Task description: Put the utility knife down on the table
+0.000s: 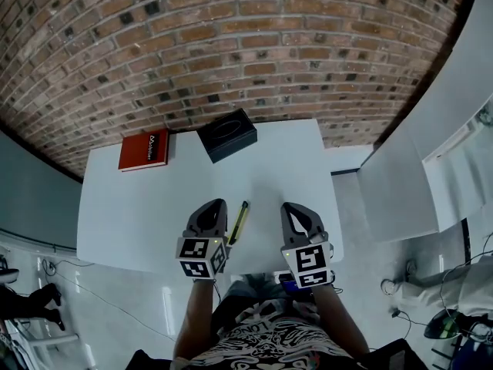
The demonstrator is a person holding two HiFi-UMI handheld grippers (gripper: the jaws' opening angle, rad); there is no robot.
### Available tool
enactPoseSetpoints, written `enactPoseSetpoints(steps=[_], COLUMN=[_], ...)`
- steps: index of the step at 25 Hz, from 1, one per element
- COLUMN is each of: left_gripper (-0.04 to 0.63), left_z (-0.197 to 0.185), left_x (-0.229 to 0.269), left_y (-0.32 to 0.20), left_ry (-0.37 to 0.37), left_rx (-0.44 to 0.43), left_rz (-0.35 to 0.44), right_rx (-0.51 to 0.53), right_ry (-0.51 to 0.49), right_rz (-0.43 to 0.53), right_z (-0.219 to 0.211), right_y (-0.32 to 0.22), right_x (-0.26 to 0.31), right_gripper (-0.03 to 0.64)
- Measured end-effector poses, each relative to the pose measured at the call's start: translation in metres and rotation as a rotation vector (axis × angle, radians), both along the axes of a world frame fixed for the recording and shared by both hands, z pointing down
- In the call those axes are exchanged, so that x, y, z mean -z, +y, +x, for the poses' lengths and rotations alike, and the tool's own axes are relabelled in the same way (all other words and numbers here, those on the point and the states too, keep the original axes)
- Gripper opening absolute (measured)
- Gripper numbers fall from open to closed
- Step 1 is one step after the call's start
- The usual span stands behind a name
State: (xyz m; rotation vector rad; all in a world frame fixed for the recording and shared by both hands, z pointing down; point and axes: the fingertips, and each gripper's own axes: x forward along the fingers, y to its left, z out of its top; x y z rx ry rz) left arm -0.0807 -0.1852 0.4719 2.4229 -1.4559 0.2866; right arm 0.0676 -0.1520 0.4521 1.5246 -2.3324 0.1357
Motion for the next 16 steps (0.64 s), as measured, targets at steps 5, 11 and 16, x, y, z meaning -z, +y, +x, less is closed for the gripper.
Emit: enactPoseSetpoints(steps=[5,11,16], left_gripper=[0.024,0.024,0.024], left_z=[-0.0037,-0.0052,-0.0070], left_x=[-0.0016,-0.0007,-0.0022], left_y=[0.0018,0.0039,0.0073], left_ry=[0.003,0.002,0.001], left_rx=[0.009,0.012,0.021], left_rz=[-0.002,0.002,0.002], right_rx=[-0.001,-0.002,-0.001], right_ry=[0.001,0.002,0.000], right_rz=[-0.004,-0.002,-0.005], right_z=[0.0007,0.0025,0.0036], right_y=[0.0018,0.0025,0.0064], right_x=[-0.0024,-0.0018,-0.0042], right_gripper=[0.002,0.002,0.002])
